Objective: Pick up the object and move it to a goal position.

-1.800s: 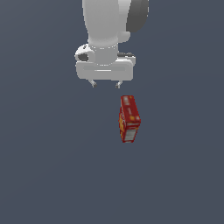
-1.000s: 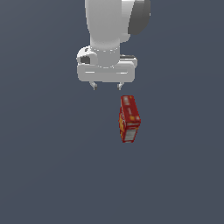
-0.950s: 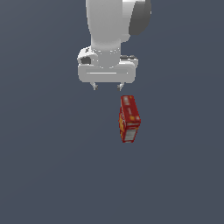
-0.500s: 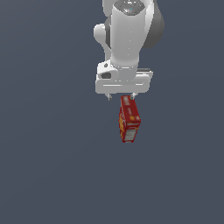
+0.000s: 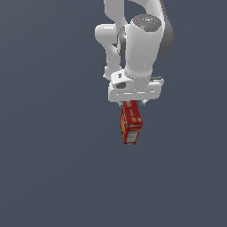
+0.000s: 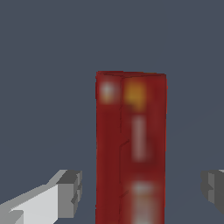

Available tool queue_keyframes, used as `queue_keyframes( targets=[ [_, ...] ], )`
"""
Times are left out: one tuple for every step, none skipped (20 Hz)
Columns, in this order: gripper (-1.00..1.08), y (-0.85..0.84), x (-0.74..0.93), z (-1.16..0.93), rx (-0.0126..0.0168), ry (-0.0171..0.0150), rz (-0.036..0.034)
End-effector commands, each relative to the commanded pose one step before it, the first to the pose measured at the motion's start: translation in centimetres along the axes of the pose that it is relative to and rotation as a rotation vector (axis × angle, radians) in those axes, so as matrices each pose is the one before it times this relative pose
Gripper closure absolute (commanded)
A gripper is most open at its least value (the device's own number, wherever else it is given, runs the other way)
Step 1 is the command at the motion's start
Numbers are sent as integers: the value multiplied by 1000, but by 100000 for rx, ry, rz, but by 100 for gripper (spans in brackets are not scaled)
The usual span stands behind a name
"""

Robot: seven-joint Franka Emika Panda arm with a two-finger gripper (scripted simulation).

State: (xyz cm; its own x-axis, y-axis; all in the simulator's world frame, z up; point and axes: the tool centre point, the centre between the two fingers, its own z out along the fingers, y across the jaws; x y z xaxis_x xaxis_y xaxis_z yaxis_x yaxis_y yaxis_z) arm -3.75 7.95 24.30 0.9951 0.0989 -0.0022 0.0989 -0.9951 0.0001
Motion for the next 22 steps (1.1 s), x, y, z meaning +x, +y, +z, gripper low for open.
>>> queue_keyframes(
  targets=[
    [-92, 55, 14, 93, -8, 57, 98],
    [-92, -3, -1, 164, 0, 0, 0],
    [-92, -4, -1, 229, 0, 0, 0],
    [-92, -5, -3, 294, 0, 0, 0],
    [-92, -6, -4, 360, 0, 0, 0],
    [-92, -45, -22, 388, 19, 63, -72],
    [-92, -9, -8, 491, 0, 0, 0],
    [-92, -10, -9, 556, 0, 0, 0],
    [-92, -9, -7, 537, 0, 0, 0],
    [-92, -46, -16, 437, 20, 63, -72],
    [-92, -7, 5, 412, 0, 0, 0],
    [-92, -6, 13, 350, 0, 0, 0],
    [-92, -4, 22, 288, 0, 0, 0],
    [-92, -3, 30, 225, 0, 0, 0],
    [-92, -2, 34, 160, 0, 0, 0],
    [-92, -1, 29, 92, 0, 0, 0],
    [-92, 0, 11, 28, 0, 0, 0],
    [108, 0, 0, 0, 0, 0, 0],
    [108, 0, 0, 0, 0, 0, 0],
    [108, 0, 0, 0, 0, 0, 0],
    [108, 0, 0, 0, 0, 0, 0],
    [108, 0, 0, 0, 0, 0, 0]
  ],
)
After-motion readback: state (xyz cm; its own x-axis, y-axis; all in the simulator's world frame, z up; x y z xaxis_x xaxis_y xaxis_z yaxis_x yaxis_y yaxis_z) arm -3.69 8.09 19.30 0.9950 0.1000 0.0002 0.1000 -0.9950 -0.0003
